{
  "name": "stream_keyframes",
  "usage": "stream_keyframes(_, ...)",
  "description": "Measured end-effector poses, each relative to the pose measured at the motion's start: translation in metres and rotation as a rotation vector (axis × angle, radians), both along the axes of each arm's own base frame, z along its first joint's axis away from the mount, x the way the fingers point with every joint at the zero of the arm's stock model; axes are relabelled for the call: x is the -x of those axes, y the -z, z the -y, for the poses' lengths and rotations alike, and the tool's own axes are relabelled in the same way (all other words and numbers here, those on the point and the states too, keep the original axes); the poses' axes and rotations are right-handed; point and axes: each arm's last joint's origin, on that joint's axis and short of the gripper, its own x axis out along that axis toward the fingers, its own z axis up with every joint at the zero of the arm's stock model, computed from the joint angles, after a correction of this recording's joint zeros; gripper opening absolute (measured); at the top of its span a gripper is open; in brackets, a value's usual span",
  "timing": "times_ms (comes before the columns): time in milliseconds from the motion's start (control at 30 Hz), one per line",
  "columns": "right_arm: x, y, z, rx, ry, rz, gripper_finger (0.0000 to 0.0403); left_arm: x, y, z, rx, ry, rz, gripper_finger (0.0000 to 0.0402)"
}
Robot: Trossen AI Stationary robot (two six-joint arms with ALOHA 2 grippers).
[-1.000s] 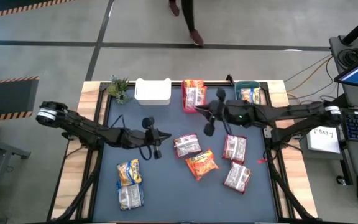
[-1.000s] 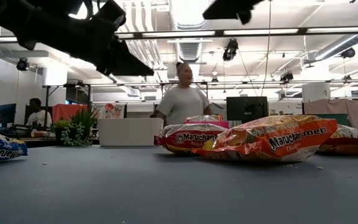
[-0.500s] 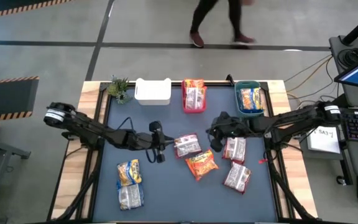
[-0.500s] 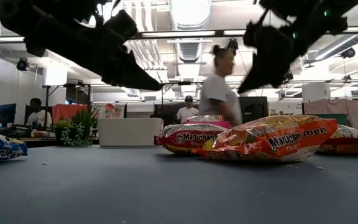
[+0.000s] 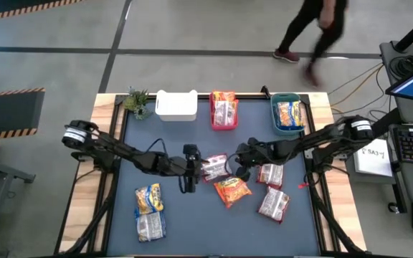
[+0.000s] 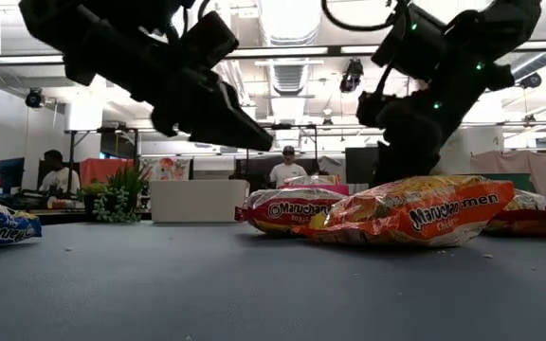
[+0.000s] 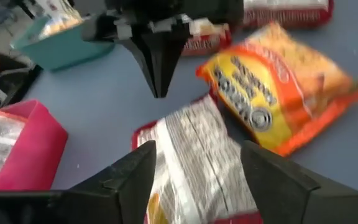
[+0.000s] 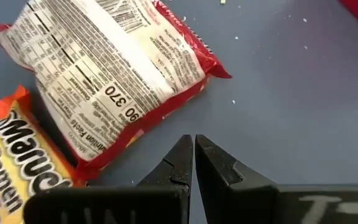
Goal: Sort Maruchan noodles
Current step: Put the top left red noodle pack into the white bin
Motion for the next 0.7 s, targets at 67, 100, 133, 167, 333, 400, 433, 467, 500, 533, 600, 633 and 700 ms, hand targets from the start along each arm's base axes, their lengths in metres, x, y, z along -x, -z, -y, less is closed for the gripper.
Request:
stream_keyframes(67, -0.003, 0.002, 0.000, 0.002, 0.000, 0.001, 0.0009, 0.003, -0.001, -0.001, -0.015, 0.001, -0.068, 0.0220)
stream_keyframes(100, -0.007, 0.002, 0.000, 0.003, -0.002, 0.013, 0.0009, 0.005, -0.001, -0.001, -0.018, -0.003, -0.110, 0.0218)
stream_keyframes(133, -0.010, 0.001, 0.000, 0.004, -0.004, 0.026, 0.0009, 0.006, -0.001, -0.001, -0.018, -0.007, -0.146, 0.0216)
stream_keyframes(167, -0.013, 0.002, -0.001, 0.008, -0.012, 0.023, 0.0009, 0.007, 0.000, -0.001, -0.014, -0.015, -0.177, 0.0214)
stream_keyframes(333, -0.031, 0.012, -0.001, 0.025, -0.049, -0.013, 0.0009, 0.012, 0.005, -0.002, 0.040, -0.029, -0.226, 0.0201)
stream_keyframes(400, -0.039, 0.016, -0.001, 0.025, -0.052, -0.019, 0.0009, 0.013, 0.008, -0.002, 0.069, -0.038, -0.239, 0.0197)
stream_keyframes(433, -0.042, 0.018, -0.002, 0.026, -0.053, -0.026, 0.0009, 0.014, 0.009, -0.002, 0.084, -0.042, -0.242, 0.0194)
stream_keyframes(467, -0.046, 0.019, -0.002, 0.030, -0.058, -0.027, 0.0009, 0.015, 0.011, -0.002, 0.095, -0.051, -0.246, 0.0191)
stream_keyframes(500, -0.049, 0.020, -0.002, 0.035, -0.065, -0.030, 0.0009, 0.016, 0.013, -0.003, 0.110, -0.063, -0.251, 0.0189)
stream_keyframes(533, -0.052, 0.020, -0.002, 0.041, -0.074, -0.033, 0.0009, 0.017, 0.014, -0.003, 0.125, -0.075, -0.252, 0.0186)
stream_keyframes(600, -0.058, 0.020, -0.002, 0.046, -0.095, -0.029, 0.0009, 0.022, 0.019, -0.004, 0.146, -0.096, -0.269, 0.0180)
stream_keyframes(633, -0.061, 0.021, -0.003, 0.048, -0.098, -0.029, 0.0009, 0.024, 0.022, -0.004, 0.153, -0.106, -0.279, 0.0178)
stream_keyframes(700, -0.065, 0.022, -0.003, 0.051, -0.102, -0.033, 0.0009, 0.027, 0.024, -0.005, 0.167, -0.119, -0.285, 0.0177)
